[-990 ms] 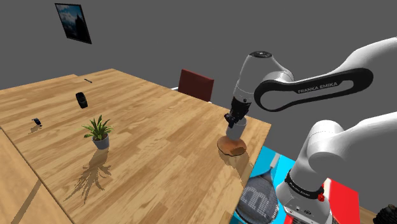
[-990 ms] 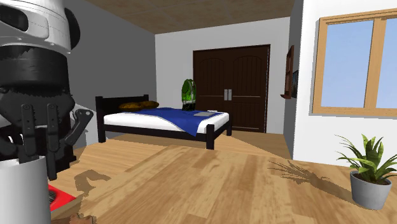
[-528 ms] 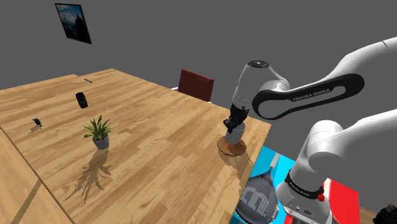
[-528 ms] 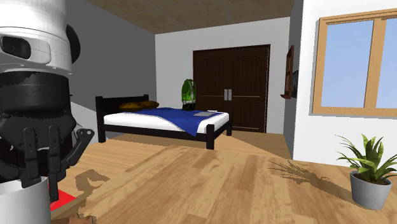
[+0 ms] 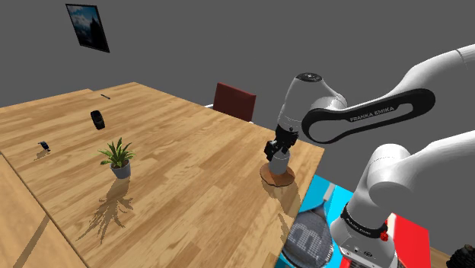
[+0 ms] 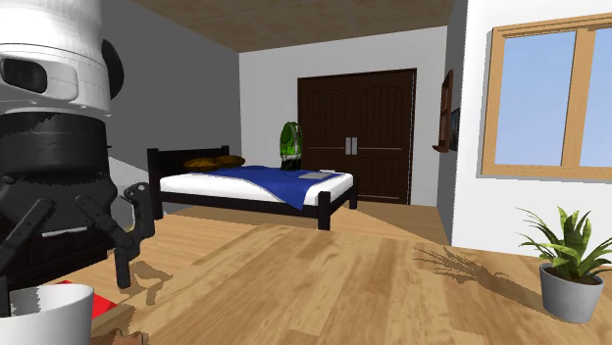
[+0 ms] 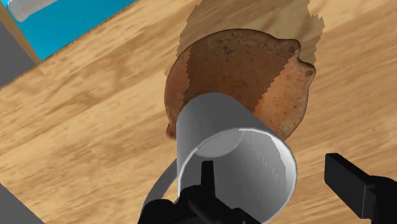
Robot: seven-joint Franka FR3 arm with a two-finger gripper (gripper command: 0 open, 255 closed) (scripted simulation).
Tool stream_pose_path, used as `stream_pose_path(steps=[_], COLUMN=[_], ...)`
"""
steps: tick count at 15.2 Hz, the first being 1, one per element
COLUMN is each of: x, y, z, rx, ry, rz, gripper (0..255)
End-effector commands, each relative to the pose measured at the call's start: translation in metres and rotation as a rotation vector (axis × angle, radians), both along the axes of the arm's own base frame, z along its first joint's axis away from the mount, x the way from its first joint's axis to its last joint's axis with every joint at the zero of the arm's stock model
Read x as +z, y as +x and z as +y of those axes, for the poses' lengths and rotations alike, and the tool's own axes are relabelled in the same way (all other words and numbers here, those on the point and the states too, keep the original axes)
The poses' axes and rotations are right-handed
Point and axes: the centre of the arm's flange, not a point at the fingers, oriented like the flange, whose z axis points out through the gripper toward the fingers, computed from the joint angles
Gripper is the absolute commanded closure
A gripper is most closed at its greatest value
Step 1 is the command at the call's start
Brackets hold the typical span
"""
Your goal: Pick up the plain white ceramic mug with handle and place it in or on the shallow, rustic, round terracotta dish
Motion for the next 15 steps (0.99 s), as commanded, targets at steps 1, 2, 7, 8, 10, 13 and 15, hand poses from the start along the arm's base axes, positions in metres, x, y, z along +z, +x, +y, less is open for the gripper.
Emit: stream_pose_path(steps=[1,2,7,8,10,13,15], x=[0.0,0.0,0.049,0.049,0.049,0.049,0.049], y=[0.0,0.0,-0.009,-0.009,-0.009,-0.009,-0.009], z=[0.0,0.0,0.004,0.004,0.004,0.004,0.004], rx=[0.0,0.0,0.0,0.0,0.0,0.0,0.0], ry=[0.0,0.0,0.0,0.0,0.0,0.0,0.0], rz=[0.0,0.0,0.0,0.0,0.0,0.0,0.0], gripper=[0,0,0,0,0,0,0])
